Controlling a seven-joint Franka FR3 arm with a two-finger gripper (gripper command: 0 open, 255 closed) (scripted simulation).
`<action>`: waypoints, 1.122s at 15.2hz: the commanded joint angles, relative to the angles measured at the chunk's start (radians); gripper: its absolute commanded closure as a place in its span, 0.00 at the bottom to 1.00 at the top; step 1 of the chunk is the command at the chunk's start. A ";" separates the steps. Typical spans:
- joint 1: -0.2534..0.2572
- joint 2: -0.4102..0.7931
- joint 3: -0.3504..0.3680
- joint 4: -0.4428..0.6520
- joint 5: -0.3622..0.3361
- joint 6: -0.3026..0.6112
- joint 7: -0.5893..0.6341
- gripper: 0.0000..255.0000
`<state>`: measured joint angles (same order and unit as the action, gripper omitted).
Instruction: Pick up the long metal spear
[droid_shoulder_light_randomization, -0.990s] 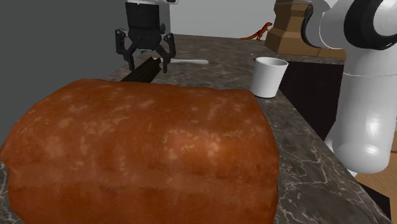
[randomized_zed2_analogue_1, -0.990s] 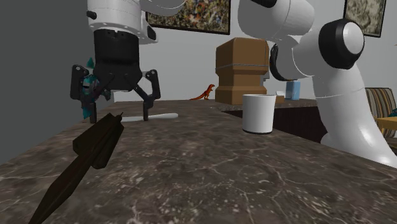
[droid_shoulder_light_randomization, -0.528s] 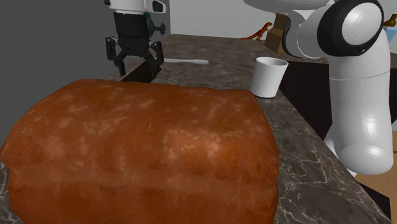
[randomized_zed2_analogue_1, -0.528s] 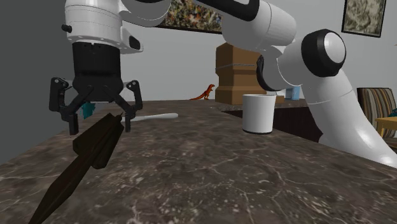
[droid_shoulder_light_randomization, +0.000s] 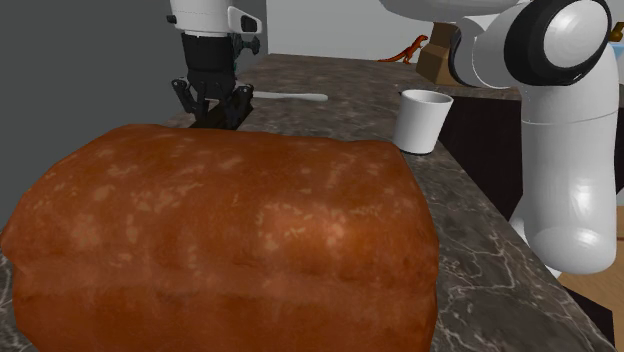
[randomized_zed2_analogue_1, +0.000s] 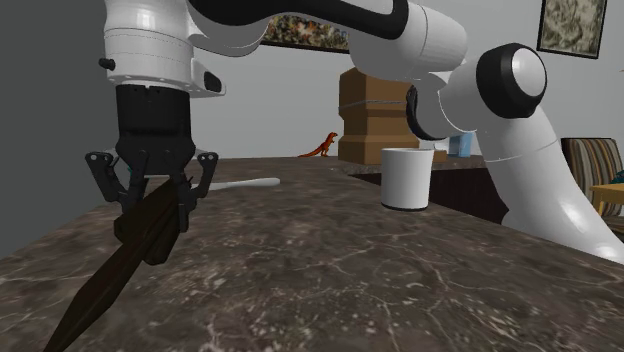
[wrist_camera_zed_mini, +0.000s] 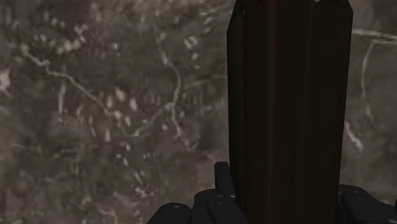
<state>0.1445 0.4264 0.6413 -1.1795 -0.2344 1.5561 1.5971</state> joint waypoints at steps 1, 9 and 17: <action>0.000 0.000 0.000 -0.002 0.000 0.001 0.000 1.00; 0.020 0.020 -0.002 0.071 -0.011 -0.052 0.000 1.00; 0.111 0.111 -0.017 0.336 -0.064 -0.225 -0.002 1.00</action>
<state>0.2414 0.5204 0.6252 -0.8777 -0.2921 1.3549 1.5959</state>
